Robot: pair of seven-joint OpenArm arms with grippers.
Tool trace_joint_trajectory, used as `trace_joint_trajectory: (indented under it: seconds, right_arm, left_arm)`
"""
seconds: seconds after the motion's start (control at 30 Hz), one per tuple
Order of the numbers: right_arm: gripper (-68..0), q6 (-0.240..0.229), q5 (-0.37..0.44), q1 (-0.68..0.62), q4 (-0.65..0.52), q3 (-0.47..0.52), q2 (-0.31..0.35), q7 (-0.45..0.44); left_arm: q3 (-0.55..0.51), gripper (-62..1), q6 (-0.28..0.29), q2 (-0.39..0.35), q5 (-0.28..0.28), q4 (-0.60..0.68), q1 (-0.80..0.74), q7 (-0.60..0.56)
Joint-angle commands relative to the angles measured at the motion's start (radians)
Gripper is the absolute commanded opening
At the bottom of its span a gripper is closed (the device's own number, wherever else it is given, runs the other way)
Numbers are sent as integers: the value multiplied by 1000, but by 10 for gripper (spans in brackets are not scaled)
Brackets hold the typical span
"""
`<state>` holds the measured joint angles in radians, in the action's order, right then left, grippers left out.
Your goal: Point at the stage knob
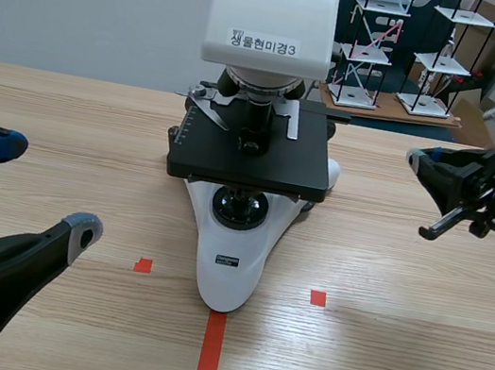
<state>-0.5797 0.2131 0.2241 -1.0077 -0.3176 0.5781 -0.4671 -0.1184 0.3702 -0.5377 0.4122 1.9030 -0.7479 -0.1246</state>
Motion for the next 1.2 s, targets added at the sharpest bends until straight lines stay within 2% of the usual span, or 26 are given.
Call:
trace_joint_trajectory:
  seconds: [0.0,0.1,0.33,0.57,1.17]
  right_arm:
    - [-669,-25,10,34,-10,6,0,-21]
    - [-669,-58,-6,49,-10,-10,-17,-21]
    - [-669,-57,-13,61,-10,-23,-41,-18]
    - [-669,-57,-79,61,-10,-24,-69,-17]
    - [-669,-58,-79,61,-10,-53,-74,-6]
  left_arm:
    - [-5,14,3,0,10,13,3,-17]
    - [-5,14,3,0,10,13,3,-17]
    - [-5,14,3,0,10,13,3,-18]
    - [-5,14,3,0,10,13,3,-18]
    - [-5,14,3,0,10,13,3,-17]
